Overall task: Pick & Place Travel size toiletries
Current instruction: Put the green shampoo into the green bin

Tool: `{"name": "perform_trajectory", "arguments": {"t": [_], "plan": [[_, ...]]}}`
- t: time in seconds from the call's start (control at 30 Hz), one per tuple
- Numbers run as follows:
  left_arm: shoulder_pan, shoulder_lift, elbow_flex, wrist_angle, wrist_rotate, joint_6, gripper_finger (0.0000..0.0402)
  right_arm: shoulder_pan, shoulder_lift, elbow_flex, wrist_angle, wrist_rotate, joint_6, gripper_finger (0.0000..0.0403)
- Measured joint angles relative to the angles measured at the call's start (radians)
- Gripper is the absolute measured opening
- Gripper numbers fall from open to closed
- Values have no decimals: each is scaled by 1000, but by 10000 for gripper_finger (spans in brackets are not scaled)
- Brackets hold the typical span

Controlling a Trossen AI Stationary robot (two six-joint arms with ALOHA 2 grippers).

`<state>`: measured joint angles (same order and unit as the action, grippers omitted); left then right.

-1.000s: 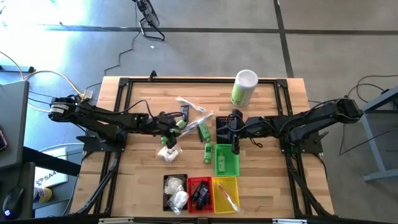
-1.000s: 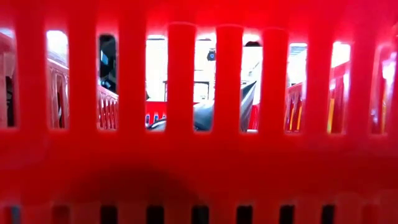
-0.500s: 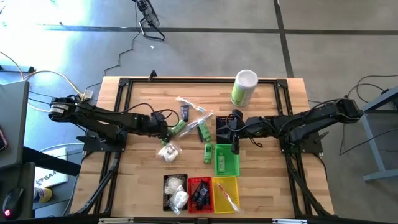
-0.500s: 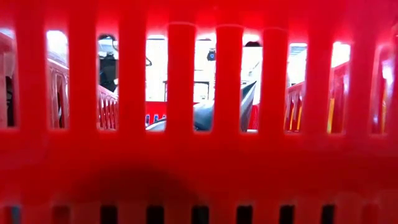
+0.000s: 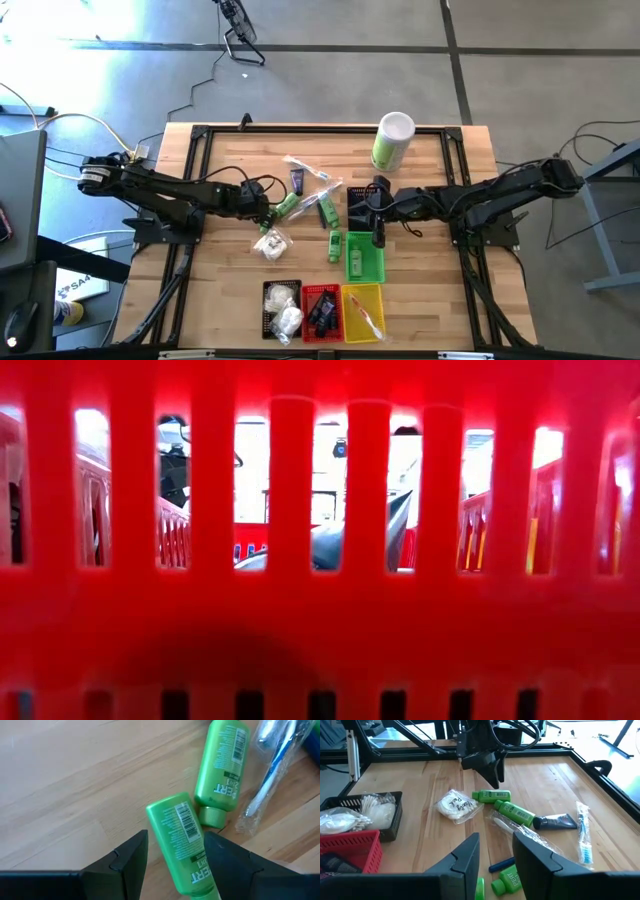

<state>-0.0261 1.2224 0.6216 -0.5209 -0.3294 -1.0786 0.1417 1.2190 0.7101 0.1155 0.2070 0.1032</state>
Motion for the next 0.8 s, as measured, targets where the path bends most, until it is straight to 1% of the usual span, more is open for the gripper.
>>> {"name": "perform_trajectory", "arguments": {"t": [0.2,0.4,0.53,0.8], "plan": [[0,0,0,0,0,35,189,0,0,0,0,0,0,109],[0,0,0,0,1,36,189,0,0,0,0,0,1,109],[0,0,0,0,36,37,189,0,0,0,0,0,1,109],[0,6,0,6,38,35,189,0,0,0,0,0,1,109]]}}
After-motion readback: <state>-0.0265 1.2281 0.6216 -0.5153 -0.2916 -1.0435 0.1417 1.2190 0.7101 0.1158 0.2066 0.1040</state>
